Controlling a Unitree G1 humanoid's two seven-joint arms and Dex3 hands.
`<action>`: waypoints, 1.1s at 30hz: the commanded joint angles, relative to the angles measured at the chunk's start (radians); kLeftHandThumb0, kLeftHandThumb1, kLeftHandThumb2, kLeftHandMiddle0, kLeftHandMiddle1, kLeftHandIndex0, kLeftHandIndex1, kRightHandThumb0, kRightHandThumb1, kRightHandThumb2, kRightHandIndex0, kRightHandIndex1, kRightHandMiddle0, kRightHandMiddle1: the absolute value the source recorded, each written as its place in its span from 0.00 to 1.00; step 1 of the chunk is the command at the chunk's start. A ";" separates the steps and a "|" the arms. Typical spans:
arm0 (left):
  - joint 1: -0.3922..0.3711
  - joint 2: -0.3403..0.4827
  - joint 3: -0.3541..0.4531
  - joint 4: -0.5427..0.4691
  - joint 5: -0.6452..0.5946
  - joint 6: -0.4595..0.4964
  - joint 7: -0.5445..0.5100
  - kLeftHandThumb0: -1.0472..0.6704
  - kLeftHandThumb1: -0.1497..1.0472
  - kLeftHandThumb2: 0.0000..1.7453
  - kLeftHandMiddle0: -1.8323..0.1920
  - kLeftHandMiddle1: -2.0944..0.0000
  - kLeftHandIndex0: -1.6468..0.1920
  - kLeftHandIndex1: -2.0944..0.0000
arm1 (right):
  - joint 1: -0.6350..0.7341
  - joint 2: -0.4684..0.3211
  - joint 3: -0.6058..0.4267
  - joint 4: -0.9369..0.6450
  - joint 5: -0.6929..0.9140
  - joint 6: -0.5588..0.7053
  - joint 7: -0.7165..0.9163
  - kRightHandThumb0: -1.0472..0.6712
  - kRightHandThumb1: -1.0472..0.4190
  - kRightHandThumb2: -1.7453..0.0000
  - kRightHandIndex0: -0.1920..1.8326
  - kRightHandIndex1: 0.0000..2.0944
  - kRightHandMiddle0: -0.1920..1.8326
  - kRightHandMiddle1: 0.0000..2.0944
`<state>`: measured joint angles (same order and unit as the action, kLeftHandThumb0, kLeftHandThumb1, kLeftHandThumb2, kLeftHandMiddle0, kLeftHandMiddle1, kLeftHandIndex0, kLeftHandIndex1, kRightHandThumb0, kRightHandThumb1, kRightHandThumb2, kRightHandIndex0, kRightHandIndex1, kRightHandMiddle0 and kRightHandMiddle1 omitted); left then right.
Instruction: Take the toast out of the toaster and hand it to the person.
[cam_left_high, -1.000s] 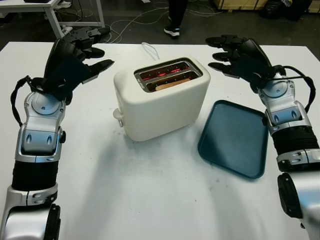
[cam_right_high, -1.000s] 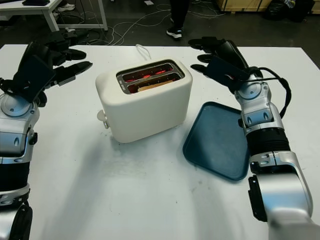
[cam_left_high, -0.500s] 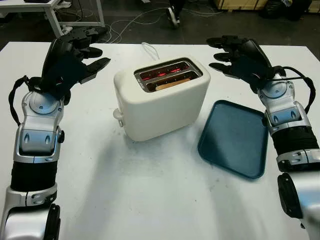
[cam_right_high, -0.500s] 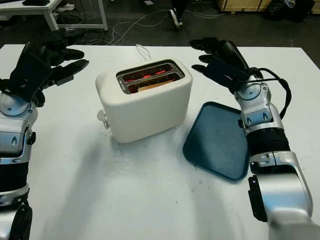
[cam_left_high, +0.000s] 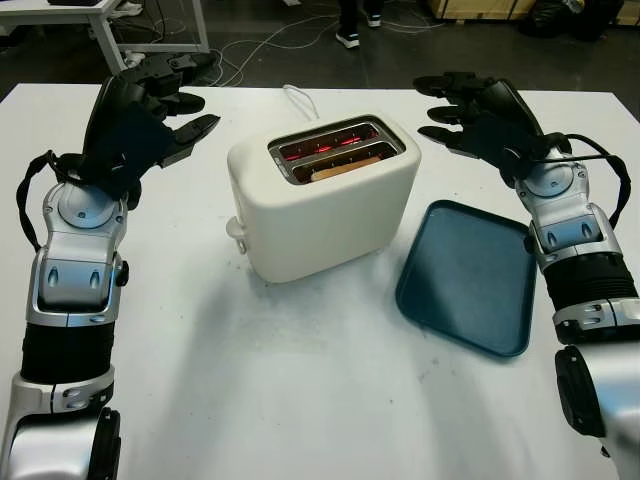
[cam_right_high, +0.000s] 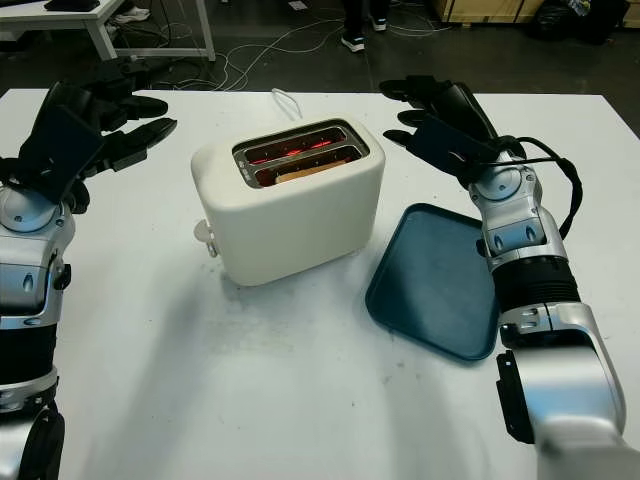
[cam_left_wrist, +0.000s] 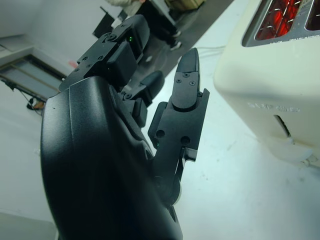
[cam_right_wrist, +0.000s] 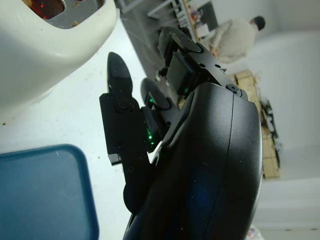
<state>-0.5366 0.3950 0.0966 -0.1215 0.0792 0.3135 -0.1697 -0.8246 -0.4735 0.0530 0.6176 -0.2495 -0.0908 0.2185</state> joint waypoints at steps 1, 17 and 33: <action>0.010 0.015 0.009 0.001 0.007 -0.006 0.001 0.52 0.89 0.12 0.72 0.65 0.57 0.98 | -0.003 -0.002 -0.001 0.014 0.000 -0.025 -0.014 0.46 0.09 0.92 0.45 0.01 0.40 0.00; 0.006 0.010 0.007 -0.023 0.010 0.039 0.005 0.52 0.89 0.12 0.73 0.66 0.58 0.98 | -0.001 0.006 -0.011 0.008 0.017 -0.022 -0.015 0.47 0.09 0.92 0.45 0.00 0.41 0.00; 0.006 0.006 0.008 -0.011 0.004 0.011 0.003 0.51 0.89 0.10 0.72 0.64 0.57 0.98 | 0.003 0.004 -0.008 0.000 0.015 -0.015 -0.010 0.46 0.09 0.91 0.46 0.00 0.41 0.00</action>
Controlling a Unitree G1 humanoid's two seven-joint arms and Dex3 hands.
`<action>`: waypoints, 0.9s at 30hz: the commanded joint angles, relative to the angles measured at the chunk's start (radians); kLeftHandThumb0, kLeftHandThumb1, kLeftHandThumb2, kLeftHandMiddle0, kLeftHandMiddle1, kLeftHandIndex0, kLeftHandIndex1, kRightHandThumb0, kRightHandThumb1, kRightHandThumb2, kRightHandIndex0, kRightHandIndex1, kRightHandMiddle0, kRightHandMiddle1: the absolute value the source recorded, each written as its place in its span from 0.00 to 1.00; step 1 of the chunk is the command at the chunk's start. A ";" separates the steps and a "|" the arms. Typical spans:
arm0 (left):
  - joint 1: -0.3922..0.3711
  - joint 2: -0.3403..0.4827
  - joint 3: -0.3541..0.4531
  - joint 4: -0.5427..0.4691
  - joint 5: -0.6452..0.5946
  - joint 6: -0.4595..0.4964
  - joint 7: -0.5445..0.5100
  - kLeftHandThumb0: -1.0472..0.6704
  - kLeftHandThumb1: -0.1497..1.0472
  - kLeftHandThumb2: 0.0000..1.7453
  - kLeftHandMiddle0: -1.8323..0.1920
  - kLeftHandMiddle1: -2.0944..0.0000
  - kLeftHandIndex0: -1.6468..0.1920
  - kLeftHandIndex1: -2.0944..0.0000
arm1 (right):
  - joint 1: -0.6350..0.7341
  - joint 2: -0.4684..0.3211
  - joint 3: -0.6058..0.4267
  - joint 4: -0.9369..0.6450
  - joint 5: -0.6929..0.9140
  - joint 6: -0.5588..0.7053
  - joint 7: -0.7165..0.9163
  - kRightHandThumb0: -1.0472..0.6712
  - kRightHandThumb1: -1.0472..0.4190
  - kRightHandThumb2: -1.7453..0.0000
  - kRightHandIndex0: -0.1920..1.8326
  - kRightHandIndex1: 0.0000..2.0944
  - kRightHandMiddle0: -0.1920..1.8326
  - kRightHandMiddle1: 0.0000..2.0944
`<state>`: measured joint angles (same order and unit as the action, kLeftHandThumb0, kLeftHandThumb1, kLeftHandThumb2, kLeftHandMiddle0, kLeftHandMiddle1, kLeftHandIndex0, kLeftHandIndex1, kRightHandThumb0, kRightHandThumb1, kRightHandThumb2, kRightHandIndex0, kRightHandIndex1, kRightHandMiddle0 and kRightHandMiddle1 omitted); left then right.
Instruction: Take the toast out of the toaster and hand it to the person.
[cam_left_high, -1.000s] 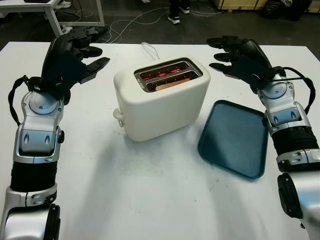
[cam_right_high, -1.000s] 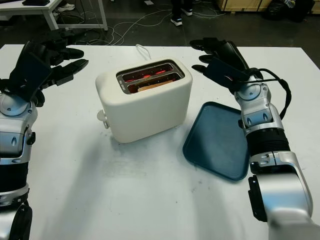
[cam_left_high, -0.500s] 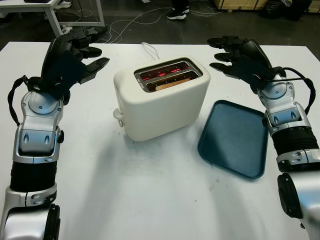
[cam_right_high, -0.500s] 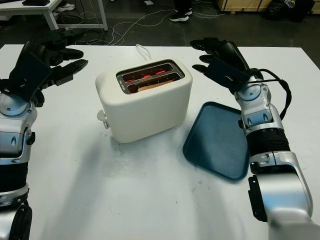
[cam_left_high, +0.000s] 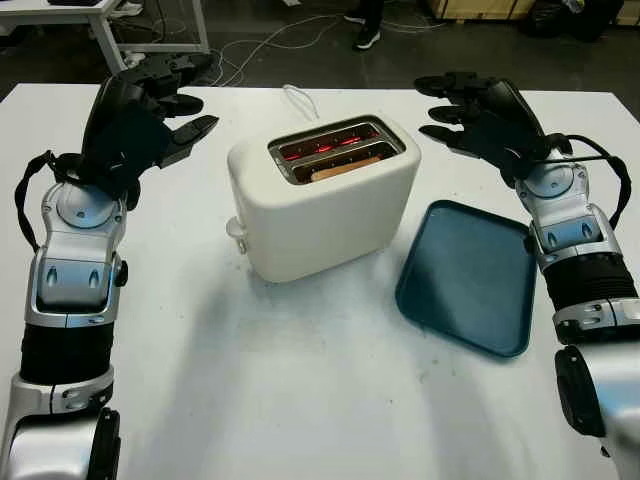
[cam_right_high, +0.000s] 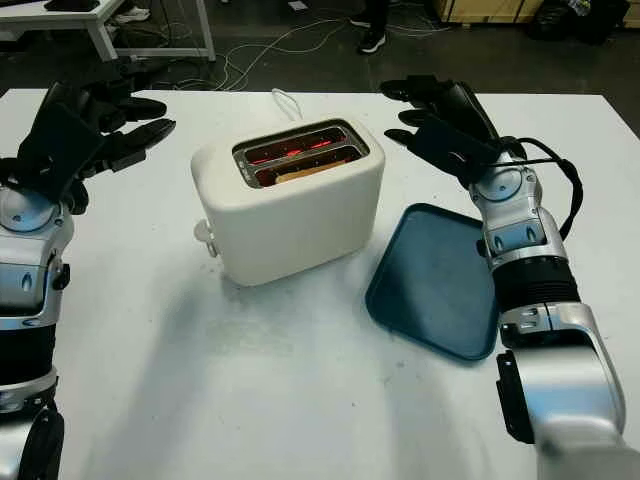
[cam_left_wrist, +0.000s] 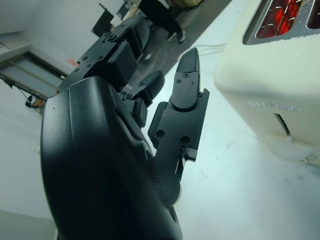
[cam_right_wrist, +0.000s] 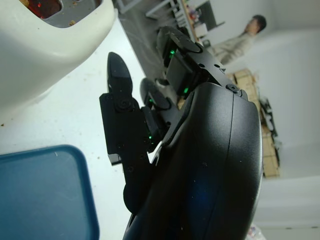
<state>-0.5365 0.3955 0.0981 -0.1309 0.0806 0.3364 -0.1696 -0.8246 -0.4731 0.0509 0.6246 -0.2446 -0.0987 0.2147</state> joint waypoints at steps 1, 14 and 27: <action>0.006 0.005 0.007 -0.002 0.002 -0.010 0.004 0.51 0.89 0.10 0.72 0.64 0.57 0.98 | 0.003 0.004 -0.006 -0.008 0.010 -0.009 -0.007 0.46 0.09 0.91 0.46 0.00 0.41 0.00; 0.000 -0.003 0.007 0.000 -0.007 -0.010 0.004 0.51 0.89 0.10 0.73 0.63 0.57 0.98 | 0.003 0.002 0.001 -0.006 0.002 -0.017 -0.007 0.46 0.09 0.91 0.46 0.00 0.41 0.00; -0.007 -0.003 -0.001 -0.004 -0.001 0.000 0.003 0.51 0.89 0.10 0.74 0.62 0.58 0.98 | 0.001 -0.002 0.003 -0.006 -0.004 -0.010 -0.005 0.44 0.09 0.91 0.46 0.00 0.40 0.00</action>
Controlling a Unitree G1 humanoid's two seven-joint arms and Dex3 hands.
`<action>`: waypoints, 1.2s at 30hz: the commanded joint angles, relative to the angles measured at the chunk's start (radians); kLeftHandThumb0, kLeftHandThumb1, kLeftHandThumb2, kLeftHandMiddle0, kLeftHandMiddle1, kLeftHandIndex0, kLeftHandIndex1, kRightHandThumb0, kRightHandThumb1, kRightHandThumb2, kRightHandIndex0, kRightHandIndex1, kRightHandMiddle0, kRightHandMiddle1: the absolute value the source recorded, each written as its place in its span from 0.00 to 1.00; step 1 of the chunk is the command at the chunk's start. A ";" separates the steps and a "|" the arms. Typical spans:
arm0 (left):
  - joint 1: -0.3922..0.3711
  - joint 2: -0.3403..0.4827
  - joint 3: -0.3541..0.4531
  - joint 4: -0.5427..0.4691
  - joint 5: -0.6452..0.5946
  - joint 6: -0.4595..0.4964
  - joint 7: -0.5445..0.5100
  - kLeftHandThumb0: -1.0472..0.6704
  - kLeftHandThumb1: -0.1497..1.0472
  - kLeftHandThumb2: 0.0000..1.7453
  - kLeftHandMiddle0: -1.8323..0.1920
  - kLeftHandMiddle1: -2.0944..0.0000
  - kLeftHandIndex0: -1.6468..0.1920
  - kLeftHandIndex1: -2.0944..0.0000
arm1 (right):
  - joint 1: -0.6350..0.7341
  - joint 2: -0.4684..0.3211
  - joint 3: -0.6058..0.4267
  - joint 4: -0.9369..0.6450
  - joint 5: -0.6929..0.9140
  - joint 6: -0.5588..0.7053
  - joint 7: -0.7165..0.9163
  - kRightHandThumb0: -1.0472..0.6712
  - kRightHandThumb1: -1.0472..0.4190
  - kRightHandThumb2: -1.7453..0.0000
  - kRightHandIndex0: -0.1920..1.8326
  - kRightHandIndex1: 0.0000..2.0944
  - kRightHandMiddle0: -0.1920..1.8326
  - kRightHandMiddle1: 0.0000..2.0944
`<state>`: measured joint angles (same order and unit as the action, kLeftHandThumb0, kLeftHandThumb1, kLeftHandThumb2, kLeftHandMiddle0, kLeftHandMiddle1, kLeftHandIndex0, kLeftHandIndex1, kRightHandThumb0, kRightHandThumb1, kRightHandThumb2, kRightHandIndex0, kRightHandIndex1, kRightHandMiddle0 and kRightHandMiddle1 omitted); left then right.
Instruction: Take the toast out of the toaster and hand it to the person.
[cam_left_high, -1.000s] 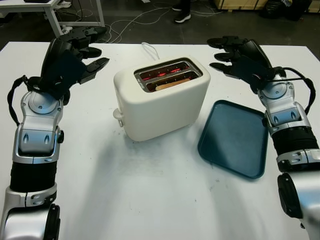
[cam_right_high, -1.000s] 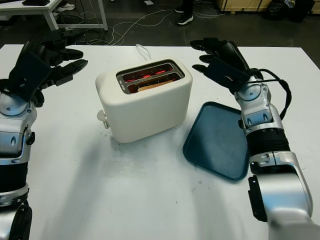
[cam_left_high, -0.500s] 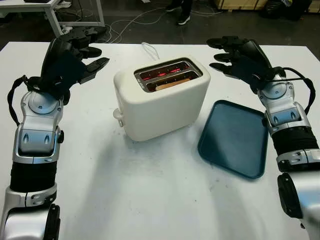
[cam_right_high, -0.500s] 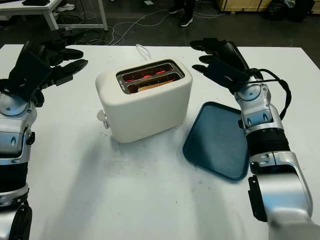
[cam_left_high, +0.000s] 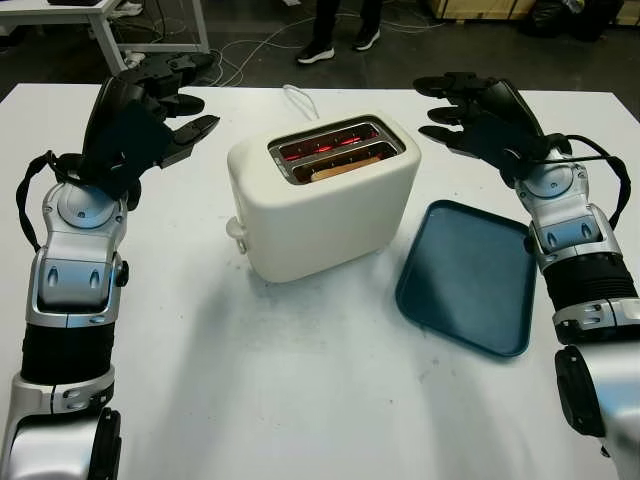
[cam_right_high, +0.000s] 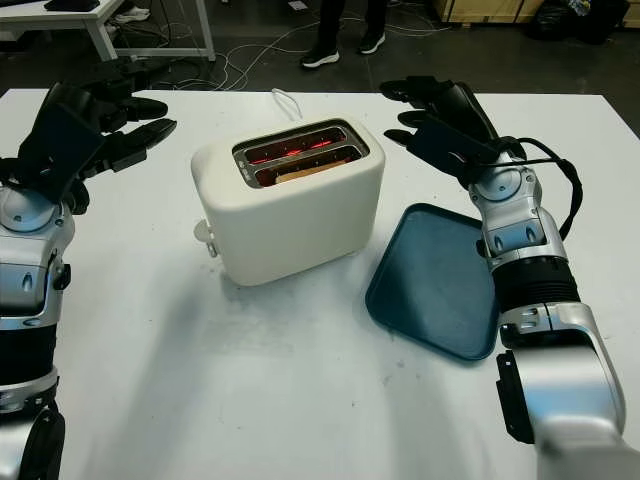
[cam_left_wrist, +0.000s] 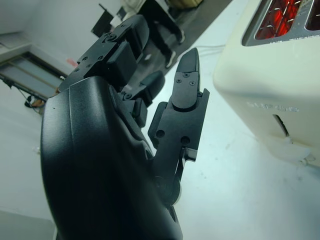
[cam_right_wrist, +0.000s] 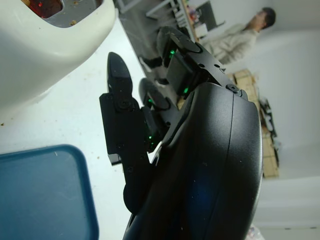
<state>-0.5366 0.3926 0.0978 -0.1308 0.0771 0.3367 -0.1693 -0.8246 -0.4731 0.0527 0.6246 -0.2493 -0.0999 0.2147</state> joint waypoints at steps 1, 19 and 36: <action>-0.007 0.001 -0.001 -0.005 0.003 -0.001 0.003 0.51 0.89 0.10 0.74 0.62 0.58 0.98 | 0.000 -0.002 0.001 -0.007 0.001 -0.006 -0.004 0.44 0.09 0.91 0.45 0.00 0.40 0.00; -0.008 0.003 -0.001 0.000 0.004 -0.005 0.001 0.51 0.89 0.10 0.74 0.62 0.58 0.98 | 0.002 -0.002 0.005 -0.013 -0.004 -0.002 -0.007 0.45 0.09 0.91 0.46 0.00 0.41 0.00; -0.006 -0.002 0.005 0.007 -0.005 -0.014 0.002 0.50 0.89 0.09 0.74 0.62 0.57 0.97 | 0.003 0.000 -0.003 -0.001 0.009 -0.023 -0.006 0.47 0.09 0.92 0.47 0.00 0.41 0.00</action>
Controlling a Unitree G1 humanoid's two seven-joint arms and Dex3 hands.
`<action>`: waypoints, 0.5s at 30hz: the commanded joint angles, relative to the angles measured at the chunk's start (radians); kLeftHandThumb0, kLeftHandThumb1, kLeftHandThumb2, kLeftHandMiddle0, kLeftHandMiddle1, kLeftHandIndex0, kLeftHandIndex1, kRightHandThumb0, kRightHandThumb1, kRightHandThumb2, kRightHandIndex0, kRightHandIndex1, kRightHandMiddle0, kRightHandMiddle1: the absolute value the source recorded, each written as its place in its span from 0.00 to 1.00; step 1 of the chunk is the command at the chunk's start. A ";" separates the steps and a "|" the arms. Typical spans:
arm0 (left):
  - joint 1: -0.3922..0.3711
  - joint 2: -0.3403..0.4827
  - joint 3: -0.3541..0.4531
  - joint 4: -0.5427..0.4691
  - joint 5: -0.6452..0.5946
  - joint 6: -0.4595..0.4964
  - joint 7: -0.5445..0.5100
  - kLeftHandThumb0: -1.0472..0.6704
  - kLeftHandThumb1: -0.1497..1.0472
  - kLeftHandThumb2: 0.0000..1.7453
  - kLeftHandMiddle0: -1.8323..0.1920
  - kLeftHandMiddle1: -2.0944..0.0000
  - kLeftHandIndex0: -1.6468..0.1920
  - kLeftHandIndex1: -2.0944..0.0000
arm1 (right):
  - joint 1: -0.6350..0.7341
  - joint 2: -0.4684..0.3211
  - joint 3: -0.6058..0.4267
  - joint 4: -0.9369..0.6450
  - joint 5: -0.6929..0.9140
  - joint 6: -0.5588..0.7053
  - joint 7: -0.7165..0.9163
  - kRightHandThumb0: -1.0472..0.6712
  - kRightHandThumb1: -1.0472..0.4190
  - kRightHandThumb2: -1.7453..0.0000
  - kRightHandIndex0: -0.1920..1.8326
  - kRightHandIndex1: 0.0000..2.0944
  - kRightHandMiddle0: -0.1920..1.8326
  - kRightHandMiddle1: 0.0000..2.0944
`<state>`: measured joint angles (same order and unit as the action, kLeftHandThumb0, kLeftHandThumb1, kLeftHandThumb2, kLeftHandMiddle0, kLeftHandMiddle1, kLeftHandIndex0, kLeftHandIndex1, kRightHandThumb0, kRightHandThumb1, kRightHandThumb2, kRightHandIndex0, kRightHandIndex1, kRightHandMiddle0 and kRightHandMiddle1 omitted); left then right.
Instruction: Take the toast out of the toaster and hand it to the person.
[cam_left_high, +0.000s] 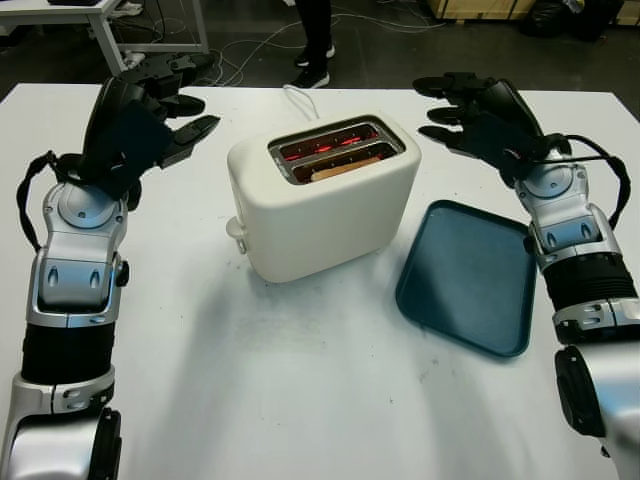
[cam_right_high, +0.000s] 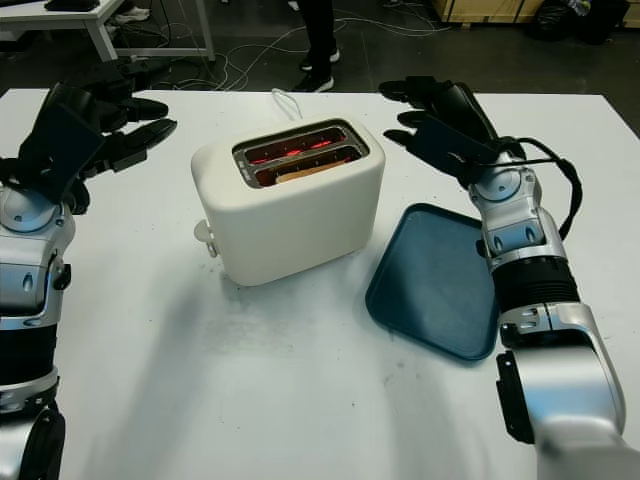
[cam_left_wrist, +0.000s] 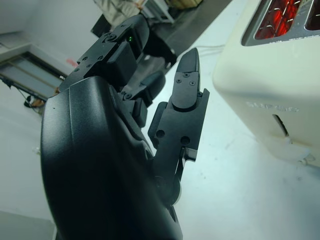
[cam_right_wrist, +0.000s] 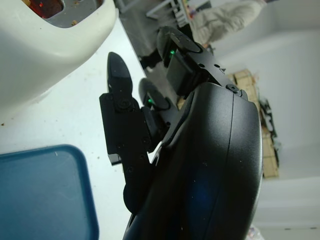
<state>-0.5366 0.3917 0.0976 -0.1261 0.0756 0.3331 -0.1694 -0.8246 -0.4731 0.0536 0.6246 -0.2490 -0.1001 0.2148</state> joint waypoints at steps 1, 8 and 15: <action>-0.006 -0.001 0.005 0.001 -0.003 -0.006 0.003 0.50 0.89 0.09 0.74 0.62 0.58 0.97 | 0.003 0.001 -0.006 -0.002 0.011 -0.019 -0.005 0.47 0.09 0.92 0.47 0.00 0.41 0.00; -0.004 0.003 0.002 -0.001 0.005 -0.013 0.005 0.51 0.89 0.09 0.73 0.62 0.57 0.97 | 0.001 0.002 -0.006 -0.001 0.012 -0.013 -0.002 0.48 0.09 0.91 0.46 0.00 0.41 0.00; -0.001 0.003 0.004 -0.002 0.002 -0.014 0.004 0.51 0.89 0.10 0.74 0.62 0.58 0.97 | 0.002 0.000 -0.007 -0.002 0.014 -0.020 -0.003 0.49 0.09 0.91 0.47 0.00 0.41 0.00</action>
<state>-0.5366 0.3917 0.0976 -0.1261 0.0765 0.3329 -0.1694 -0.8246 -0.4731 0.0518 0.6246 -0.2448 -0.1008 0.2158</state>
